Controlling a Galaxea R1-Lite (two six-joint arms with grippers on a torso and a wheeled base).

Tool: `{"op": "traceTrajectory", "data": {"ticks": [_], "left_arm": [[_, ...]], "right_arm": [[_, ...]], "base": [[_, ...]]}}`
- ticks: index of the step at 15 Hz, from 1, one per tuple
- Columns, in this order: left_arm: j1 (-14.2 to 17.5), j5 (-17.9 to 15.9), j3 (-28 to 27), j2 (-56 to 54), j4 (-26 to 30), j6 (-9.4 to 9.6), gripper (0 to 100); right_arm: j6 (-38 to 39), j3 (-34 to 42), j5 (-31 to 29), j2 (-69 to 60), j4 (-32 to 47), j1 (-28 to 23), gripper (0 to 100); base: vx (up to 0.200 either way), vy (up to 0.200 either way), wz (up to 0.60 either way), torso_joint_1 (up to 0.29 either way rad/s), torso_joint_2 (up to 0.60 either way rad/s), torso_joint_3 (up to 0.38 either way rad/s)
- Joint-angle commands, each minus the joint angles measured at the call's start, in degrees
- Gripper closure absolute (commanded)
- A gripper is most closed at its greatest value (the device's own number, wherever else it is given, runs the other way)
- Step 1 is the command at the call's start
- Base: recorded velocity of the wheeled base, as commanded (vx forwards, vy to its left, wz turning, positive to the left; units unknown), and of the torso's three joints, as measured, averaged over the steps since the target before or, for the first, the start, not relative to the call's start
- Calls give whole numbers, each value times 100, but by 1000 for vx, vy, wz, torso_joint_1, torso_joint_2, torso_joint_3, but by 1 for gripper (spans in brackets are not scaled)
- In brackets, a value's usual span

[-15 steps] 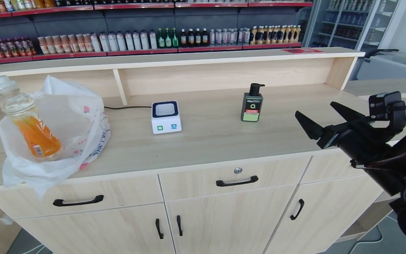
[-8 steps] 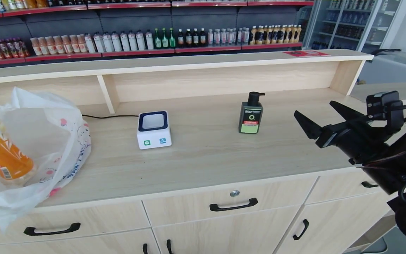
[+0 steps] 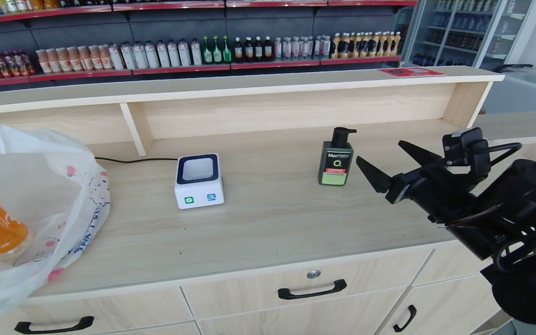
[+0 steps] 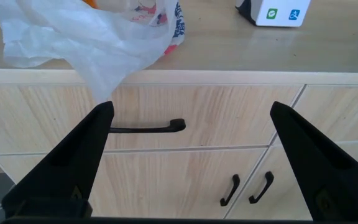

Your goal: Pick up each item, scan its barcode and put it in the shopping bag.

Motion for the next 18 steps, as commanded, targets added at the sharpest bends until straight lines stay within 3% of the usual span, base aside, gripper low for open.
{"op": "traceTrajectory", "data": {"ticks": [1,6,11,18], "left_arm": [[-1,2,0,1,-3,-1,0],[-1,2,0,1,-3,7,0],[-10,2,0,1,-3,7,0],[-10,2,0,1,-3,16,0]], "right_arm": [[7,-150,4,271,-9,24,0],[42,-590,-5,807,-9,-55,0],[42,-959,-5,1009,-9,-450,0],[33,-1311,-5,1299,-9,-310,0]], "base": [[0,0,0,0,0,0],[0,0,0,0,0,0],[0,0,0,0,0,0],[0,0,0,0,0,0]]}}
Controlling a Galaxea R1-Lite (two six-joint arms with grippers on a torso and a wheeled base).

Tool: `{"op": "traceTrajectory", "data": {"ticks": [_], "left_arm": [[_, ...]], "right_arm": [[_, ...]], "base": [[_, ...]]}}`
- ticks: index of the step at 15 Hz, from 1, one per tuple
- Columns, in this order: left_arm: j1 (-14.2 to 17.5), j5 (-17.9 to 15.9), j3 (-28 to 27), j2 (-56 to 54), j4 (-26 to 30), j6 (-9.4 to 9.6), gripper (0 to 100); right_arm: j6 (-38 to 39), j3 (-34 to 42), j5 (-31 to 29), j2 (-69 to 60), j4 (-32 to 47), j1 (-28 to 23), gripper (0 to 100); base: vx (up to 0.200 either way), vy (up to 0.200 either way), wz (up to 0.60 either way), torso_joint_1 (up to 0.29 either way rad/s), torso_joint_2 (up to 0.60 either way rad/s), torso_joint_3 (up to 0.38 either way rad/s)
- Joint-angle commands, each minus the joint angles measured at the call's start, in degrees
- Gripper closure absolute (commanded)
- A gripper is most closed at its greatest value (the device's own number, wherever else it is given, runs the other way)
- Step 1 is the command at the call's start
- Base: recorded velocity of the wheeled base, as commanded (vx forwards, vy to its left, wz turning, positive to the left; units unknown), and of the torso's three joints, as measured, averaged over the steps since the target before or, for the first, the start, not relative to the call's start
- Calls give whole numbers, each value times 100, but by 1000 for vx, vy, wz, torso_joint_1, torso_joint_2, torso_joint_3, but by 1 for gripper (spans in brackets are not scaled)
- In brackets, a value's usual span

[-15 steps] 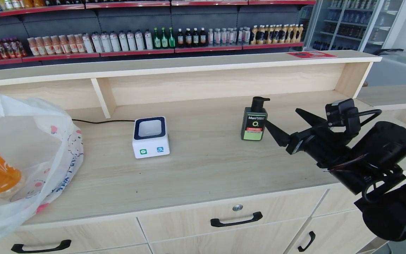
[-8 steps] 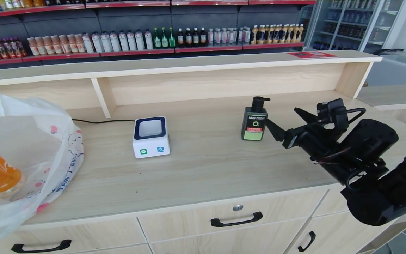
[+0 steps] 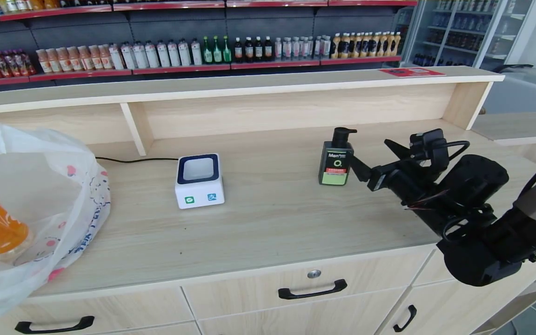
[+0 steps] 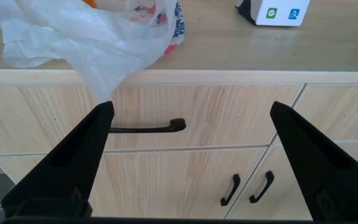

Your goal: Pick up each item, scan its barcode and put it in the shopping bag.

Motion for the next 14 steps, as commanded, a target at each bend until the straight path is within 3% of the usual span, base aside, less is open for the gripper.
{"op": "traceTrajectory", "data": {"ticks": [1,14], "left_arm": [[0,2,0,1,-11,1,0],[0,-7,0,1,-29,97,0]], "right_arm": [[-3,-47,4,80,-6,3,0],[-3,-196,-5,300,-6,-419,0]], "base": [[0,0,0,0,0,0],[0,0,0,0,0,0]]}}
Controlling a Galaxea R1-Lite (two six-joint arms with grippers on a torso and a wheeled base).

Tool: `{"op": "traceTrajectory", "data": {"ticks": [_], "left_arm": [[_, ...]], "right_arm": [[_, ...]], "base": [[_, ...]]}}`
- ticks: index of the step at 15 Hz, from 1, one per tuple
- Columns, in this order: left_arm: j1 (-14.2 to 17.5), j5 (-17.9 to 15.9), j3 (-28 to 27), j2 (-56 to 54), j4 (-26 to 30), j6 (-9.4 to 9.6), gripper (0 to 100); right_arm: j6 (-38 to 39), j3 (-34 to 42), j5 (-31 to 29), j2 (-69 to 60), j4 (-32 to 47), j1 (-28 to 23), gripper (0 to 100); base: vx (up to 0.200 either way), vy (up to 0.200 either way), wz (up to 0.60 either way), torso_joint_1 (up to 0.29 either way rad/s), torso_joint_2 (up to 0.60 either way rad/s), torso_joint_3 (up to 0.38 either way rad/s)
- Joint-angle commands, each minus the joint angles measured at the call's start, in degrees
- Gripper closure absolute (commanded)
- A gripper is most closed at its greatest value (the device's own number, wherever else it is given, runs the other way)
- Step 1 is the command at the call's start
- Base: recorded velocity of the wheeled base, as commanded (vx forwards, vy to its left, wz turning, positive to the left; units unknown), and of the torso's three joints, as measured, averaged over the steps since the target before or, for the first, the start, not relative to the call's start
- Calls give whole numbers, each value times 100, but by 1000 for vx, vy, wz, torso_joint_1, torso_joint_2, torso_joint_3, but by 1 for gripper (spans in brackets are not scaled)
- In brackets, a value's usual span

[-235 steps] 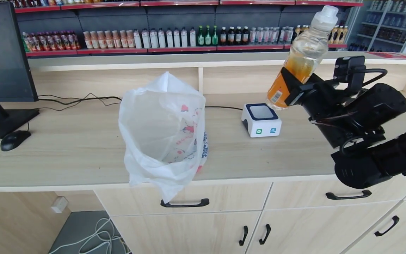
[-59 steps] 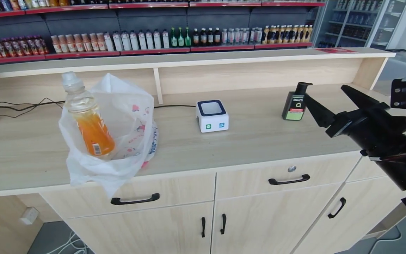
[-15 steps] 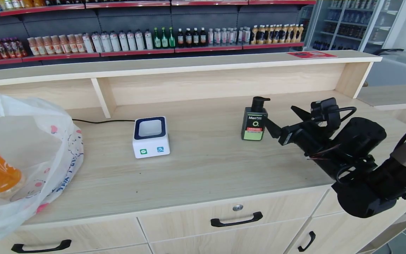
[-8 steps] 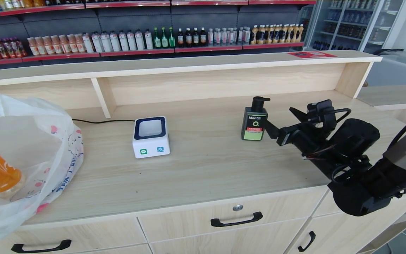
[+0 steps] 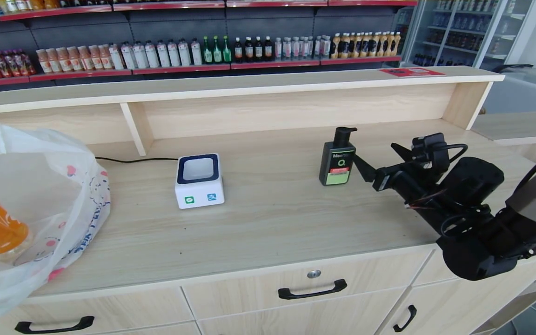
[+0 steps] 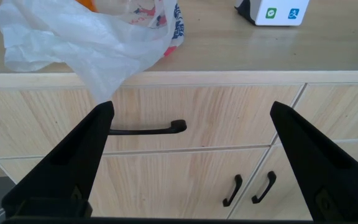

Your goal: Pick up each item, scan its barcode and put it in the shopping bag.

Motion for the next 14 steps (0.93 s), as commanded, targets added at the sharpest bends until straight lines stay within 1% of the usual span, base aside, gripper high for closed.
{"op": "traceTrajectory", "data": {"ticks": [1,4,5,7,10,14], "left_arm": [[0,1,0,1,-2,9,0],[0,1,0,1,-2,0,0],[0,1,0,1,-2,0,0],[0,1,0,1,7,0,0],[0,1,0,1,7,0,0],[0,1,0,1,7,0,0]], "right_arm": [[-3,-8,3,14,-6,-52,0],[-3,-8,12,-22,-6,-16,0],[-3,9,12,-118,-6,177,0],[5,18,12,-171,-6,353,0],[76,62,12,-109,-6,775,0],[146,97,12,-57,-6,1029,0]], "base": [[0,0,0,0,0,0],[0,0,0,0,0,0],[0,0,0,0,0,0],[0,0,0,0,0,0],[0,0,0,0,0,0],[0,0,0,0,0,0]]}}
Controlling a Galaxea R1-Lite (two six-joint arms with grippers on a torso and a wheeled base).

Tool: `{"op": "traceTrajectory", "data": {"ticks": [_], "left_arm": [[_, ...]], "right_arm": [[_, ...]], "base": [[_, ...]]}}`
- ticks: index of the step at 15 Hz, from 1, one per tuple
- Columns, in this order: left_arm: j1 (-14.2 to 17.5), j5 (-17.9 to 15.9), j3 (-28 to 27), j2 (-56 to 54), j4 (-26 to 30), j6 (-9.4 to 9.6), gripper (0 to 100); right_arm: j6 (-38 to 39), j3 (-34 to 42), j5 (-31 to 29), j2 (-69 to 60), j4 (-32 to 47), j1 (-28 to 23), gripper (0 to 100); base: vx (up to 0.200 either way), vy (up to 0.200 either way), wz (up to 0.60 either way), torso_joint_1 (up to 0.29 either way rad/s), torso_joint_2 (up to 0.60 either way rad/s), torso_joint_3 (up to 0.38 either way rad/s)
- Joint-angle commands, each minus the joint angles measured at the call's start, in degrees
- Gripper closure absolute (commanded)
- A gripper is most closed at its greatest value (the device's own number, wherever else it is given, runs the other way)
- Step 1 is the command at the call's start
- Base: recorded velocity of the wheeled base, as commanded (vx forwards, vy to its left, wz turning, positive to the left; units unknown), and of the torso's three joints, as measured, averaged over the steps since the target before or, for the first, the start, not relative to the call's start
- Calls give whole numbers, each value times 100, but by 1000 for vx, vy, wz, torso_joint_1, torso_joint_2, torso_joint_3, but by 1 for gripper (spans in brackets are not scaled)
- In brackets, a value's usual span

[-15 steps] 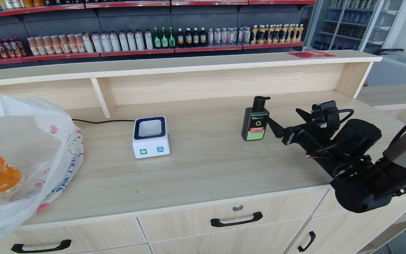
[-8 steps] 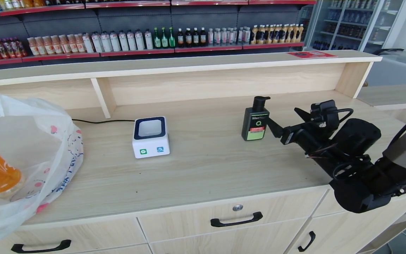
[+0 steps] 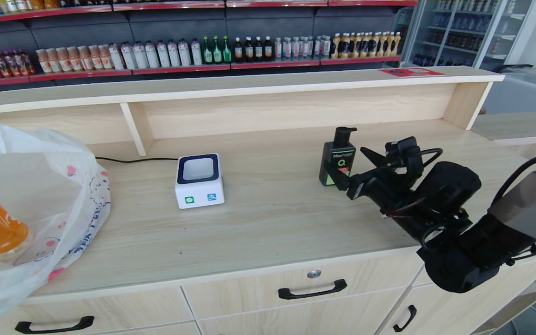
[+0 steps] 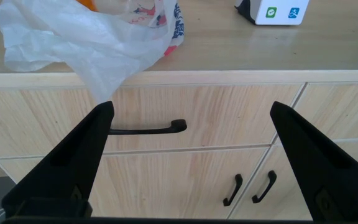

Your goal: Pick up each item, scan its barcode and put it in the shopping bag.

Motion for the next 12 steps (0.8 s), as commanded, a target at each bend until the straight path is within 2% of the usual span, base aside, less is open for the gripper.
{"op": "traceTrajectory", "data": {"ticks": [1,3,9,12], "left_arm": [[0,1,0,1,-2,2,0],[0,1,0,1,7,20,0],[0,-7,0,1,7,55,0],[0,-7,0,1,7,46,0]], "right_arm": [[-4,25,6,-5,-3,182,0],[-4,34,-3,4,-3,296,0],[-4,113,-3,-119,-3,226,0],[-39,386,-3,-444,-3,463,0]], "base": [[0,0,0,0,0,0],[0,0,0,0,0,0],[0,0,0,0,0,0],[0,0,0,0,0,0]]}}
